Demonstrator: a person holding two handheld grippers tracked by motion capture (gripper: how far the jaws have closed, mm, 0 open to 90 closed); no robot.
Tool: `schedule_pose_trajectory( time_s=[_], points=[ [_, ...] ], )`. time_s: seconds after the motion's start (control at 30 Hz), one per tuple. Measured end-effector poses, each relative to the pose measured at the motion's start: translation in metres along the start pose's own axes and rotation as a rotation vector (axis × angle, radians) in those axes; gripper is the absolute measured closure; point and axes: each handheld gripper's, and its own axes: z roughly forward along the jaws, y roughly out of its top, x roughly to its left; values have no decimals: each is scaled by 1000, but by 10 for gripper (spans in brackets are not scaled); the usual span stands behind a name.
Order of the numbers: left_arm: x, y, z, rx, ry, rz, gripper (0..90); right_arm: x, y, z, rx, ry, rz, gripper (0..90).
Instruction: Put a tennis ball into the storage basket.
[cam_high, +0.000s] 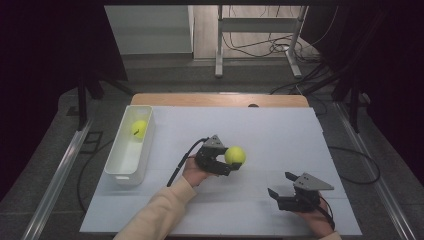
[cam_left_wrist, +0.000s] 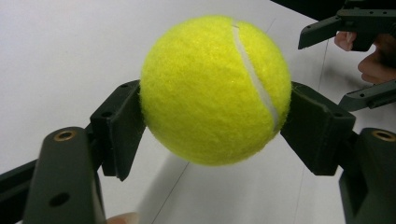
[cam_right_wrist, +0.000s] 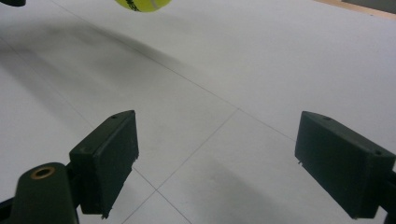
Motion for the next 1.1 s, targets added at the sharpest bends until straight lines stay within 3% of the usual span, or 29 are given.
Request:
schedule_pose_trajectory(
  time_s=[1.1],
  points=[
    [-1,-4,-36,-32,38,12,264,0,0,-1,-4,-2,1,139]
  ],
)
